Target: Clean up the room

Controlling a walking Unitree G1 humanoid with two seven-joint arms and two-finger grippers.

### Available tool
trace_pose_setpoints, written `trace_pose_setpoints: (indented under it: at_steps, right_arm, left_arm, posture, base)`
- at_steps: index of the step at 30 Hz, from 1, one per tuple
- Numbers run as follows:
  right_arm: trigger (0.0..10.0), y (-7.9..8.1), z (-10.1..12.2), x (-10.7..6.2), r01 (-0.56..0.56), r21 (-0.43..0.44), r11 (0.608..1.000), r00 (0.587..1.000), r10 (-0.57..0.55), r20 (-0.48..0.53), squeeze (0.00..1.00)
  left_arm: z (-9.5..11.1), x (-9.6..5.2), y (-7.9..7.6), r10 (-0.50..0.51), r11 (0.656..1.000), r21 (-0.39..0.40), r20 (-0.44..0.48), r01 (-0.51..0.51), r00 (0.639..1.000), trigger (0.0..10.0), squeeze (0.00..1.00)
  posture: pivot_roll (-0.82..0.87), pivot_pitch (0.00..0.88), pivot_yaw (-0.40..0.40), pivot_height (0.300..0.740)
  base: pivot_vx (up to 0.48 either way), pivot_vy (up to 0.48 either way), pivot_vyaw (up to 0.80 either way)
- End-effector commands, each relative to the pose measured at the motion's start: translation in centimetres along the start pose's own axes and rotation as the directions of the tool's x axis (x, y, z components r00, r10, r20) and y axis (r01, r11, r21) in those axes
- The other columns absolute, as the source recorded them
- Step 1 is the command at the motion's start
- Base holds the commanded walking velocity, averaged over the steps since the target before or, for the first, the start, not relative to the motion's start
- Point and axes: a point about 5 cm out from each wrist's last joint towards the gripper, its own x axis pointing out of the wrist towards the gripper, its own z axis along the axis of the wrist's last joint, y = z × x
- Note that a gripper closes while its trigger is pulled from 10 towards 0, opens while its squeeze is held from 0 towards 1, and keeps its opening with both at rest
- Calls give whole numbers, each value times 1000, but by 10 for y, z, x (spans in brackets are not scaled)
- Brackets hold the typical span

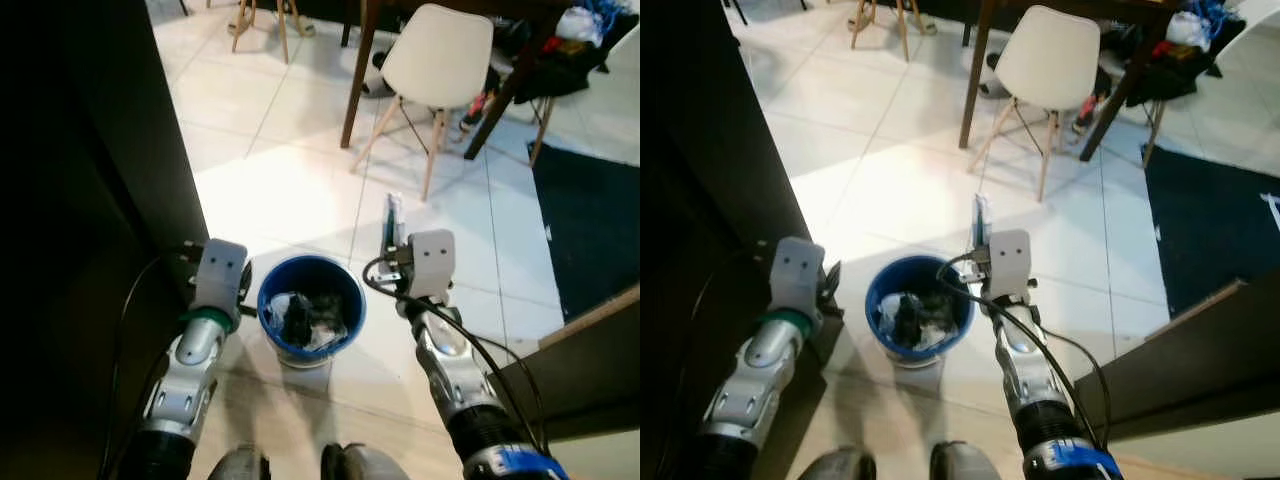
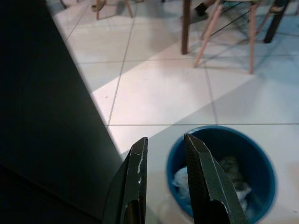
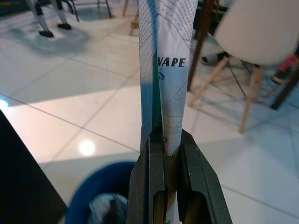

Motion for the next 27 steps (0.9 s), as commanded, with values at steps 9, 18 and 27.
trace_pose_setpoints:
  at_steps: [9, 18, 27]
  right_arm:
    - [10000, -3, -9, -5, 5, -3, 1000, 1000, -5, -27, 0]
    - [10000, -2, -10, -5, -1, -7, 1000, 999, 0, -33, 0]
    - [10000, 2, -15, -4, -27, -18, 999, 998, 26, -65, 0]
  left_arm:
    - [-3, -1, -6, -26, 1000, 7, -12, 27, 1000, 10000, 0]
    - [-4, -2, -6, -30, 1000, -6, -18, 30, 999, 10000, 0]
    - [-6, -3, -5, -25, 1000, -5, -27, 25, 999, 10000, 0]
  posture:
    - [-3, 87, -5, 740]
    - [-3, 87, -6, 740]
    - [0, 87, -7, 740]
  base:
    - [397, -167, 0]
    - [0, 0, 0]
    - [0, 0, 0]
